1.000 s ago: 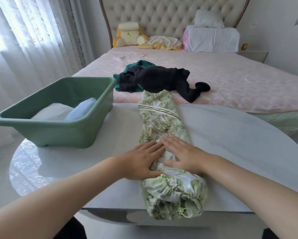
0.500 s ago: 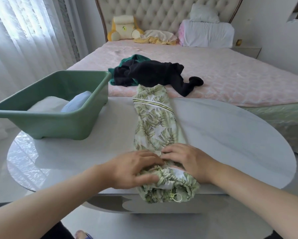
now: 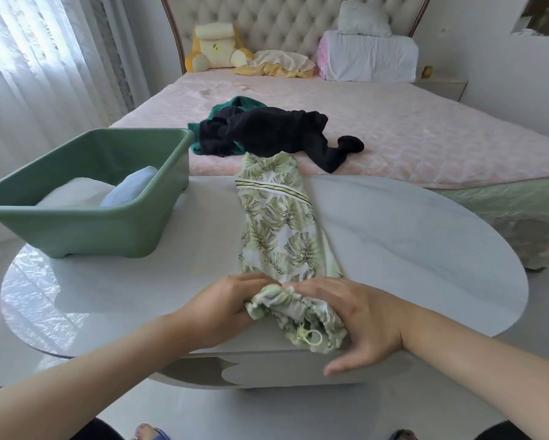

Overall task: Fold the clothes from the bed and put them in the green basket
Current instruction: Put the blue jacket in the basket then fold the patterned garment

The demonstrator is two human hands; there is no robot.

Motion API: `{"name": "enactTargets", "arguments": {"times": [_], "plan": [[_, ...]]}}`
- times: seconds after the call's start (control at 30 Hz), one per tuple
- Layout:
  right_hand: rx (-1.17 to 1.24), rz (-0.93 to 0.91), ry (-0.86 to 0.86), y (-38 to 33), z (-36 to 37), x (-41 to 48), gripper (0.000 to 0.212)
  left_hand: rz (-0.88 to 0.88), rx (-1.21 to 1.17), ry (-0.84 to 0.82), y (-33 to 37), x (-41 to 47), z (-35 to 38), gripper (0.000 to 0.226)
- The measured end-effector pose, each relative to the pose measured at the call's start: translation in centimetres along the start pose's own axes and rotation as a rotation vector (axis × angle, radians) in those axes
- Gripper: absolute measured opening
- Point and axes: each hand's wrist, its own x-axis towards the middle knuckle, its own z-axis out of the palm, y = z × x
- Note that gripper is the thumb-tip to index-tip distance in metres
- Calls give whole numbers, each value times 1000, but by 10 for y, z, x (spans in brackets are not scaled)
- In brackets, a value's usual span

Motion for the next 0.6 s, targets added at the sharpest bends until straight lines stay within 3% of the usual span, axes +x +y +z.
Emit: {"name": "enactTargets", "arguments": {"times": [0.07,0.2,0.3,0.37,0.43,0.5,0.6], "plan": [[36,118,151,2,2,4,90,-92,-83,65,-4,9,-2,17],[265,397,424,11,-17,28,50,-437,-186,293,-2,35,-12,24],[302,550,549,20,-25,53,20,-564,-163,411,-6,57,-21,19],[202,672,543,30,-26,68,20,-626,-48,399,-12,68,-27,14],[87,810,447,39,-25,82,31,-678,96,370,-21,75,-29,43],[-115,885,318,47,-20,91,47,-529,290,435,-28,80,-29,49],[-413,787,315,50,-13,99,57,-67,375,341,-32,89,-24,27]]}}
